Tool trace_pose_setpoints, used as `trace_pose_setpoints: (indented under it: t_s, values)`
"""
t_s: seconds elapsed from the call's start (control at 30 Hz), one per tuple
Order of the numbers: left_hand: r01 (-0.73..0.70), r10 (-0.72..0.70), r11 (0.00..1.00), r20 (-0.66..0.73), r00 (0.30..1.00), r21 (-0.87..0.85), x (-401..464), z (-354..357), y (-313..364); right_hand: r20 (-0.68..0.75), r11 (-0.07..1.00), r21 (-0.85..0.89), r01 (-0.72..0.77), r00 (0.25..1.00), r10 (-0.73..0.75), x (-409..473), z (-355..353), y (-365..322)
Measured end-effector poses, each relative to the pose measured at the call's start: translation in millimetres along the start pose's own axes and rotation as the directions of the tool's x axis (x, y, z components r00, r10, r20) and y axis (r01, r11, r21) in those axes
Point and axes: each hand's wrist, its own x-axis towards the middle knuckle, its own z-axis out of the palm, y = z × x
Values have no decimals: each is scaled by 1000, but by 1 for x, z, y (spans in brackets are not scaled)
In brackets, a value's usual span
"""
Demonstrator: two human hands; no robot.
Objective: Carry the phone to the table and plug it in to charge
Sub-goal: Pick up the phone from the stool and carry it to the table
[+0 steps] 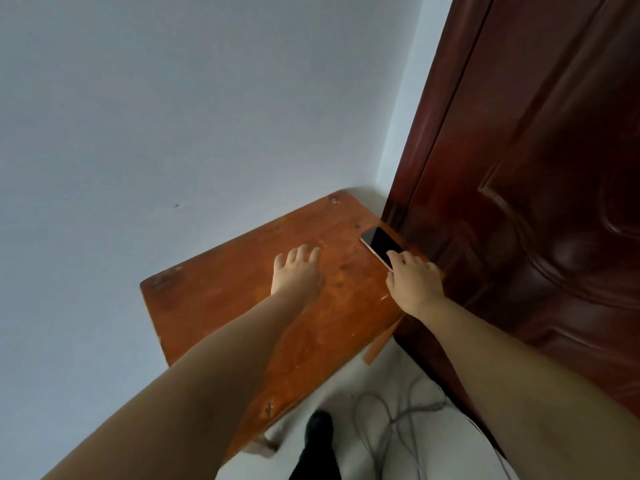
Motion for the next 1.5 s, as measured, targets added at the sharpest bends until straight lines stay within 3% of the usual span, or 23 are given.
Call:
trace_pose_setpoints:
  t_s: [0.13,0.37,0.5,0.6,0.87,1.0,1.13,1.33,1.5]
  values:
    - [29,-28,999,37,999,-17,57,29,5,47,999,35,-21,999,19,53,32,21]
    - [43,-32,996,150,988,-77,146,88,14,175,973,111,-203,967,182,129,78,44]
    - [60,-46,993,134,990,-100,167,113,17,242,946,111,-303,932,270,137,100,51]
    - [89,-80,995,147,986,-53,169,133,17,217,936,128,-329,930,297,138,113,57]
    - [104,-108,994,103,989,40,165,151,18,103,945,181,-272,961,256,142,121,65]
    - [109,-116,993,187,976,46,168,145,17,125,946,232,-227,971,202,148,113,72]
    - [108,-104,994,294,950,3,180,111,15,61,958,256,-127,992,115,160,85,77]
    - [305,-304,946,24,952,-113,147,45,-5,-66,973,215,78,996,-66,178,34,48]
    - [449,-466,882,-120,876,-145,77,5,-46,-172,903,299,308,948,-267,174,5,-19]
